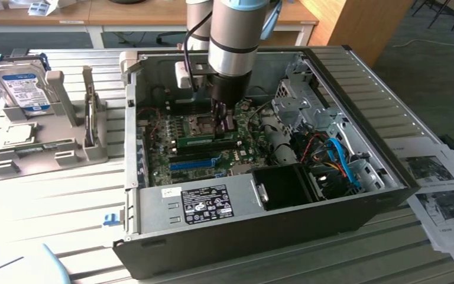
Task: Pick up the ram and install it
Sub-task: 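Insert the ram into the slot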
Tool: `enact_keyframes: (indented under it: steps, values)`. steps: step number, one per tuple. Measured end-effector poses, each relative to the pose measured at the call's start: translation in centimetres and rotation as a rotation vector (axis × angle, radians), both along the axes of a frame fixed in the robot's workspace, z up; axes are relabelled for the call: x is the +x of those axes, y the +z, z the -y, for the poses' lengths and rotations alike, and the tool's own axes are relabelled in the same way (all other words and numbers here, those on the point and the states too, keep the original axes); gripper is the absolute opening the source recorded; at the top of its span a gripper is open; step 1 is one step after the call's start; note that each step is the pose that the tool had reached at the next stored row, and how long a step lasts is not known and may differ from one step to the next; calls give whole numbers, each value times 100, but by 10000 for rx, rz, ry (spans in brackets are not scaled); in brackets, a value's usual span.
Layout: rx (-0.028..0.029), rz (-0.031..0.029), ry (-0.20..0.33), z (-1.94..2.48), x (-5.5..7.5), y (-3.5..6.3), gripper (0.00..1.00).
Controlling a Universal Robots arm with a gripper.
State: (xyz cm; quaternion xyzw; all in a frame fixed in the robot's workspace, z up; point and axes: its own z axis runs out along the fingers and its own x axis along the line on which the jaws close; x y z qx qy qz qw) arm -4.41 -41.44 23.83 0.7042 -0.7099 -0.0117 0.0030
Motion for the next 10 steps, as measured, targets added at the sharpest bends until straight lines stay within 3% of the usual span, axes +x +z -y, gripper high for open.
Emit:
enact_keyframes:
  steps: [10]
  values:
    - [1,1,1,0,1,-49,11]
